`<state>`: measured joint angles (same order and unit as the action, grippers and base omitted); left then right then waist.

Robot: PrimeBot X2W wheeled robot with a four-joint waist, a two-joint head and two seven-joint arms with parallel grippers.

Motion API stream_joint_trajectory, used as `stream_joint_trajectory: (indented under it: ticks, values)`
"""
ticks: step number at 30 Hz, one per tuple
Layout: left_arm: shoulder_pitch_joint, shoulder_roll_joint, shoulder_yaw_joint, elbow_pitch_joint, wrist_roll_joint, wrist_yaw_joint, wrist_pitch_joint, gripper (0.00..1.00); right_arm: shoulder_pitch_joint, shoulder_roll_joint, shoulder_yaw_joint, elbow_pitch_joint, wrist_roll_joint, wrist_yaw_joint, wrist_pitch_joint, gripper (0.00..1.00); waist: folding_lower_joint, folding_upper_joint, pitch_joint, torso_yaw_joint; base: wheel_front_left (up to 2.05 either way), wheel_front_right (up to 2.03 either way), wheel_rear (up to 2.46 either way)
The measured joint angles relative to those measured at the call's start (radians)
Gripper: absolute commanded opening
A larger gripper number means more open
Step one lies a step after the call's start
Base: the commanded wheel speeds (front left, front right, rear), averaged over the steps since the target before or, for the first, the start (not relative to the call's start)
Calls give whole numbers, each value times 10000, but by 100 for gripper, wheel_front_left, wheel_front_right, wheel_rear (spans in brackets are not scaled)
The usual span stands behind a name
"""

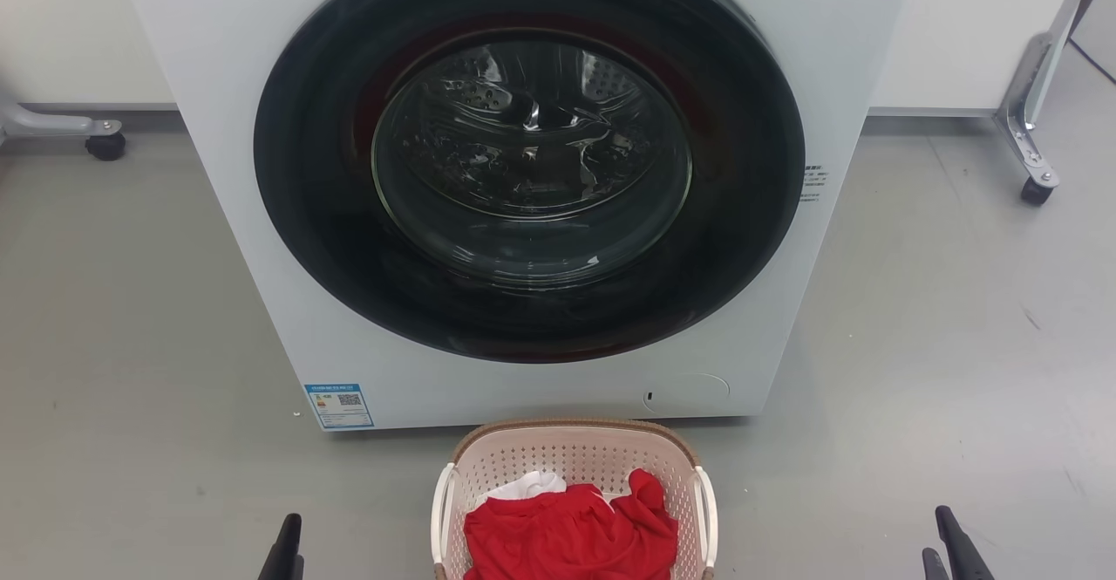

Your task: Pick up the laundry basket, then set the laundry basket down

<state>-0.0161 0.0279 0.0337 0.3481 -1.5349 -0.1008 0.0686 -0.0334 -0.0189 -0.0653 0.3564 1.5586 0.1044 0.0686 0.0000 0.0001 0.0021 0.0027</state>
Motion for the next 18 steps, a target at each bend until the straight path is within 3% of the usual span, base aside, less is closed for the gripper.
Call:
stream_joint_trajectory:
  ticks: [18]
  values:
    - [-31,109,-859,-288,2510,497,-616,100,-206,-98,1112,-146,-2663,-535,-619,100,0,0,-12,60,0,0,0]
